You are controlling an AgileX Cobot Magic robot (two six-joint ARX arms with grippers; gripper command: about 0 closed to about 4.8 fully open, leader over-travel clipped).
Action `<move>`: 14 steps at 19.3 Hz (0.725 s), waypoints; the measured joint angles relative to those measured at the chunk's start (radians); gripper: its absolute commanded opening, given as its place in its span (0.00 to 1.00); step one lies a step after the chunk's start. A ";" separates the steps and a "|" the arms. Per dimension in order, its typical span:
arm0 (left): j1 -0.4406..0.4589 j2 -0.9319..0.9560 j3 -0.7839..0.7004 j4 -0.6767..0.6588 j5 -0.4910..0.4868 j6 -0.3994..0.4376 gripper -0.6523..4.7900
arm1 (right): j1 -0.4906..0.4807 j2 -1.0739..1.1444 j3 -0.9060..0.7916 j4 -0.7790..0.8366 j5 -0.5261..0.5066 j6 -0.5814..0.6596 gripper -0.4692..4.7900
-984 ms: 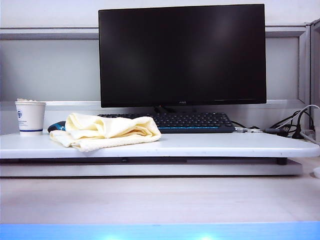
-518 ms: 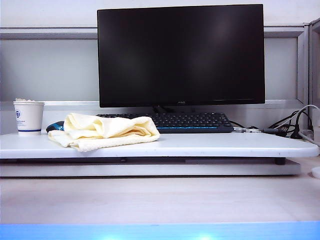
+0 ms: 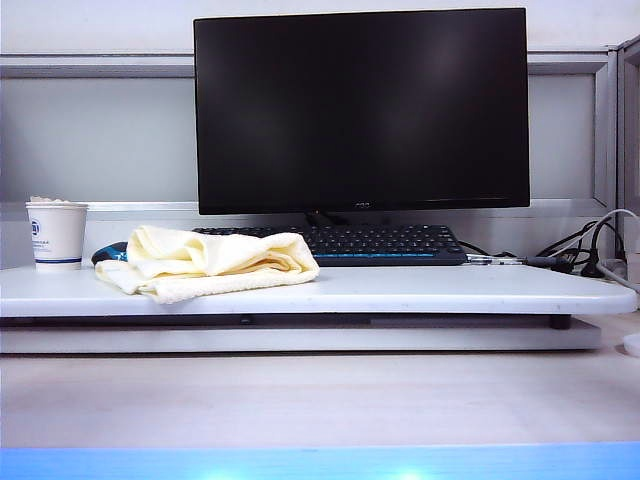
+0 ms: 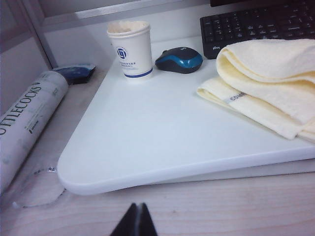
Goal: Wipe the tabletop with a clean cloth to remove dust and stains.
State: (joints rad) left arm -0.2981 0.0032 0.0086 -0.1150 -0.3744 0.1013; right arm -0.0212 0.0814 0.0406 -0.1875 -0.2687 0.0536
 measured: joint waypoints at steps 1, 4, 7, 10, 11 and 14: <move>0.000 0.000 0.000 0.000 0.000 0.000 0.11 | 0.000 0.000 0.000 0.011 -0.012 0.015 0.36; 0.000 0.000 0.000 0.002 0.016 0.000 0.11 | 0.007 0.000 0.000 0.070 -0.026 0.102 0.49; 0.000 0.000 0.000 0.006 0.019 0.000 0.11 | 0.047 0.001 0.000 0.182 -0.060 0.152 0.50; 0.000 0.000 0.000 0.006 0.019 0.000 0.11 | 0.104 0.026 0.012 0.264 -0.065 0.218 0.51; 0.000 0.000 0.000 0.008 0.020 0.000 0.11 | 0.133 0.060 0.037 0.267 -0.064 0.226 0.52; 0.000 0.000 0.000 0.027 0.057 0.012 0.11 | 0.200 0.192 0.108 0.282 -0.065 0.230 0.58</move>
State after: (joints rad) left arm -0.2981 0.0032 0.0086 -0.0883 -0.3176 0.1131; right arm 0.1783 0.2729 0.1482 0.0940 -0.3336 0.2840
